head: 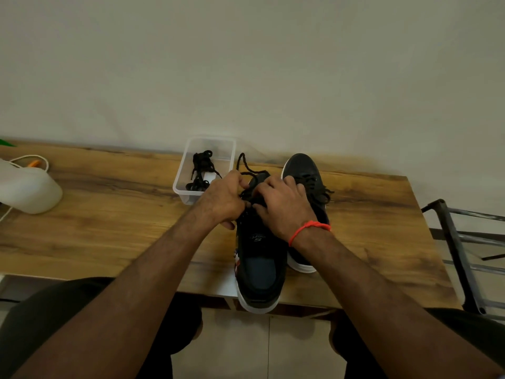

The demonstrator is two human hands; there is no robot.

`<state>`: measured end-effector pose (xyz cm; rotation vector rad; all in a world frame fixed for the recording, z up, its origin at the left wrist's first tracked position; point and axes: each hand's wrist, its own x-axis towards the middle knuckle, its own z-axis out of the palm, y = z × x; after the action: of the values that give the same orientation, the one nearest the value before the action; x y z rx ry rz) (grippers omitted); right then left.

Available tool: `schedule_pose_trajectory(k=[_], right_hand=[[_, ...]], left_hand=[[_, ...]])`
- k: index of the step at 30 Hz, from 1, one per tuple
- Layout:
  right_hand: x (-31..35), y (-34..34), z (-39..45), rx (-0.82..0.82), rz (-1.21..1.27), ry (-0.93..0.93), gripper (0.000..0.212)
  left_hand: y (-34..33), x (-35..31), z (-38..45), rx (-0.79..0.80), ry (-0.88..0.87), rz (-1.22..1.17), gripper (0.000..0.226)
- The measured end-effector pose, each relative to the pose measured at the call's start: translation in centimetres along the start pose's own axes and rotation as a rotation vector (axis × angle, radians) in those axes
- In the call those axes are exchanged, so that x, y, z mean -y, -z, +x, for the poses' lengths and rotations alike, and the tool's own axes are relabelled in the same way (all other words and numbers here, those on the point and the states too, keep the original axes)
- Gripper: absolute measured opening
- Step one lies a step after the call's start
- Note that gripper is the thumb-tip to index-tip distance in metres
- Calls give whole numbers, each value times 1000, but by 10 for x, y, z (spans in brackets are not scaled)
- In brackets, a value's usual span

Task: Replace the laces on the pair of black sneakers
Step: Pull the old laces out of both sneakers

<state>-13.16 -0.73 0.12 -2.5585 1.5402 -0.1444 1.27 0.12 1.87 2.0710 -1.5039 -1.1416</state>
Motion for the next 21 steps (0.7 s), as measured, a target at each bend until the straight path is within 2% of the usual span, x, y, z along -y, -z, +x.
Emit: schedule_pose_trajectory(k=[4,8,16,21], right_hand=[[7,-5,3,-17,-80,-24,32],[6,-4,3,30,-25,-50,35],[10,-4,-2,-53,-142,-39,28],[-33,33,11,-185,46,-344,26]], left_hand=[[2,-1,-1,-3,5,-29,40],[2,0,-1,3,23,-41,43],[3,0,-2,-7,14,-29,36],[6,-1,-2,7,26,-36,30]])
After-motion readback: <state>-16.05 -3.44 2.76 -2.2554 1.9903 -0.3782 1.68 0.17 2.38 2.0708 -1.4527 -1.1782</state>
